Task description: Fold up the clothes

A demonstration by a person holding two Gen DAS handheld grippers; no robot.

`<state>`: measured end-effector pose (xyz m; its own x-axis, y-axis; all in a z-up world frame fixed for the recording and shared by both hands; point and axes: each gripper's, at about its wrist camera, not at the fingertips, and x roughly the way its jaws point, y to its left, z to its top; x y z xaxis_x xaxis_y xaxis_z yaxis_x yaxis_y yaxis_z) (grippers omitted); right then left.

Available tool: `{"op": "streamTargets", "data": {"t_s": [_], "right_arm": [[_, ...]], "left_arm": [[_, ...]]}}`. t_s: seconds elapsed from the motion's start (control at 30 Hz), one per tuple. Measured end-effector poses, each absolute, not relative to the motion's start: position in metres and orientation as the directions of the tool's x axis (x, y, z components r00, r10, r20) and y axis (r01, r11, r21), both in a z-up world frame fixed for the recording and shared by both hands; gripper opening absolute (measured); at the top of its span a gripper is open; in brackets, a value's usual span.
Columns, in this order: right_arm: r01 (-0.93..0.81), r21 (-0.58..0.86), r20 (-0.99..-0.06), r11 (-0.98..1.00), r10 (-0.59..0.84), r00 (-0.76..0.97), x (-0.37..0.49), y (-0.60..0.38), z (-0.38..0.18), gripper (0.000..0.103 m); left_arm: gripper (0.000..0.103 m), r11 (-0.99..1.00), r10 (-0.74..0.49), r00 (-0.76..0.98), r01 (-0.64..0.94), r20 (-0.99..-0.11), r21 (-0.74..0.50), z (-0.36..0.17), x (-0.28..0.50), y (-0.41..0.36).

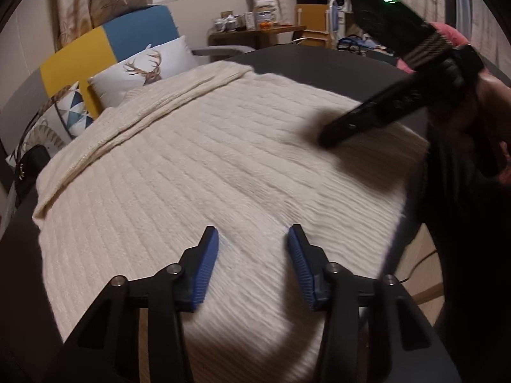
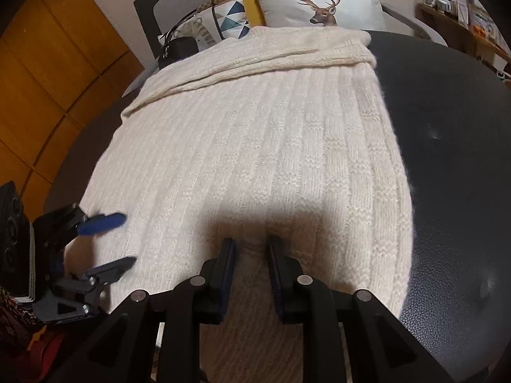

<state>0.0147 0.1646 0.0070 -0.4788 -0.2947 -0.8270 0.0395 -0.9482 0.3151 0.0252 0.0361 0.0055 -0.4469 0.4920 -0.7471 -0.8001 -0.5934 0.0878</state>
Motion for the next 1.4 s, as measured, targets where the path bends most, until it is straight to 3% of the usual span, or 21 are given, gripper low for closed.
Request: {"op": "streamTargets", "data": {"t_s": [0.2,0.3,0.43,0.57,0.67,0.83,1.0,1.13,1.27,1.33,1.4], "right_arm": [[0.049,0.227,-0.852,-0.973,-0.223,-0.473,0.012,0.15,0.018,0.02],[0.185,0.203,-0.808,-0.962,-0.271,-0.523,0.019,0.124,0.043,0.021],[0.342,0.206,-0.794,-0.917,-0.361,-0.49,0.017,0.081,0.054,0.007],[0.406,0.117,-0.842,-0.906,-0.307,-0.443,0.019,0.051,0.036,0.006],[0.421,0.112,-0.863,-0.9,-0.298,-0.407,0.031,0.051,0.018,0.007],[0.401,0.189,-0.87,-0.897,-0.342,-0.355,0.059,0.078,0.013,0.003],[0.358,0.279,-0.858,-0.891,-0.399,-0.324,0.078,0.103,0.01,0.003],[0.302,0.293,-0.8,-0.907,-0.406,-0.442,0.078,0.133,0.037,0.006],[0.163,0.221,-0.814,-0.962,-0.274,-0.512,0.049,0.167,0.042,0.009],[0.14,0.181,-0.837,-0.973,-0.228,-0.497,0.03,0.17,0.03,0.01],[0.136,0.143,-0.857,-0.98,-0.191,-0.479,0.021,0.166,0.016,0.01]], "left_arm": [[0.047,-0.488,0.543,-0.363,-0.87,-0.757,0.067,0.017,0.053,0.012],[0.049,-0.576,0.557,-0.436,-0.816,-0.707,0.049,0.036,0.041,0.004],[0.049,-0.711,0.464,-0.536,-0.7,-0.705,0.066,0.036,0.007,0.007],[0.049,-0.73,0.373,-0.507,-0.678,-0.777,0.092,0.01,-0.004,0.017],[0.049,-0.724,0.369,-0.548,-0.676,-0.751,0.138,0.006,0.008,0.014],[0.049,-0.739,0.431,-0.519,-0.673,-0.738,0.041,0.002,0.004,-0.005],[0.05,-0.727,0.453,-0.523,-0.686,-0.722,0.041,0.005,0.003,-0.006],[0.05,-0.761,0.43,-0.563,-0.647,-0.706,0.052,0.025,0.002,-0.02],[0.054,-0.839,0.393,-0.625,-0.544,-0.675,0.015,0.037,-0.015,-0.042],[0.054,-0.878,0.366,-0.603,-0.476,-0.708,-0.048,0.028,-0.031,-0.052],[0.054,-0.899,0.3,-0.582,-0.438,-0.756,-0.019,0.013,-0.037,-0.054]]}}
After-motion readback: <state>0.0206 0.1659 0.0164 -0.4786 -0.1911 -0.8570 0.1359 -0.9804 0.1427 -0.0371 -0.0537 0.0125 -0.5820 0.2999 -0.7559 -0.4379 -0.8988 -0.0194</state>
